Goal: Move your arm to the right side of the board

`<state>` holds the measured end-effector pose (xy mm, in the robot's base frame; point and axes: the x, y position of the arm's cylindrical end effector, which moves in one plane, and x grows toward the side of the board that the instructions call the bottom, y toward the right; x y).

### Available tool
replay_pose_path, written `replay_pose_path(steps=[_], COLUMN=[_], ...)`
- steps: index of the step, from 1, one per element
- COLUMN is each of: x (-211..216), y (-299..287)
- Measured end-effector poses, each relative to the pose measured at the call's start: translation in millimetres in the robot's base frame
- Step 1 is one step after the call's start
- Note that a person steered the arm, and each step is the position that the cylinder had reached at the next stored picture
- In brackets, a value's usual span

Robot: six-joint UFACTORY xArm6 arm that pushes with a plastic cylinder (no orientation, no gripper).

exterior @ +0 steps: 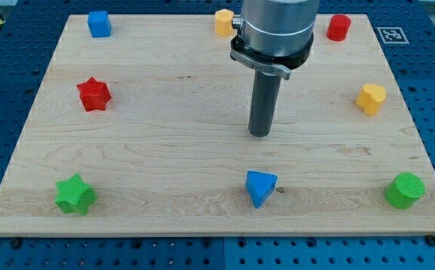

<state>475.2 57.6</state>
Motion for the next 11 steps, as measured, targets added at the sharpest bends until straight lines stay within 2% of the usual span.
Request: replay_pose_path(steps=[3, 5, 6, 7, 9, 10, 11], x=[2.6, 12.5, 12.5, 14.4, 25.8, 24.2, -23.2], y=[9.9, 57.6, 60.1, 90.5, 209.7, 210.4, 210.1])
